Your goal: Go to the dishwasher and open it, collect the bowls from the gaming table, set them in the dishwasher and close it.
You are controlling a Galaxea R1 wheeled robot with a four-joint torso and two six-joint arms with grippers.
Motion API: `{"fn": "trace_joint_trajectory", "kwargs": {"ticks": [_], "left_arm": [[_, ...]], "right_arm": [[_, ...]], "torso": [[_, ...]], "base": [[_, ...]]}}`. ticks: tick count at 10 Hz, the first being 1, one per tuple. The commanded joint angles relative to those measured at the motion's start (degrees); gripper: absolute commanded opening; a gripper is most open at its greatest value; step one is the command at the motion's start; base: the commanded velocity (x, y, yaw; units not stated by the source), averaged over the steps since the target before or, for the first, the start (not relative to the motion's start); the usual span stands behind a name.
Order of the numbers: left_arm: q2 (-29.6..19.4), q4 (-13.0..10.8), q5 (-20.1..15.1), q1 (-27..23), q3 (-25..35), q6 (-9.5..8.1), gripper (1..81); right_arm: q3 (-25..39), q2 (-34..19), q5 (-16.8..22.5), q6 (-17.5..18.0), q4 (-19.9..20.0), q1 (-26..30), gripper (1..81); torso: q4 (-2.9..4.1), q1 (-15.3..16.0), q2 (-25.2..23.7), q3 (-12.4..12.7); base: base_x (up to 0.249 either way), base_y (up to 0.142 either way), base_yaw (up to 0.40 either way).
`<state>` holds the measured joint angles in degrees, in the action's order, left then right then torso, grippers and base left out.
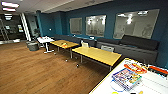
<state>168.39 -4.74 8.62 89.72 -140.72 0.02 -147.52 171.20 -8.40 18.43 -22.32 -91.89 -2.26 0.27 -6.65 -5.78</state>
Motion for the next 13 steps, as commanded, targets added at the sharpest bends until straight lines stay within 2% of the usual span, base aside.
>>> {"fn": "trace_joint_trajectory", "kwargs": {"ticks": [1,10,13], "left_arm": [[-0.3,-0.4,-2.6,-2.8,0.6,0.33,81.1],[-0.4,-0.3,-2.8,-2.8,0.7,0.24,81.1],[-0.4,-0.5,-3.0,-2.8,0.6,0.24,81.1]], "right_arm": [[0.4,0.0,2.2,-0.1,-0.2,2.5,81.1],[0.4,0.1,2.2,-0.1,-0.3,2.5,81.1],[0.4,0.1,2.2,-0.1,-0.3,2.5,81.1]], "torso": [[0.0,0.0,0.0,0.0],[0.0,0.0,0.0,0.0],[0.0,0.0,0.0,0.0]], "base": [[0.079,0.0,0.0],[0.0,0.0,0.0],[0.0,0.0,-0.148]]}}
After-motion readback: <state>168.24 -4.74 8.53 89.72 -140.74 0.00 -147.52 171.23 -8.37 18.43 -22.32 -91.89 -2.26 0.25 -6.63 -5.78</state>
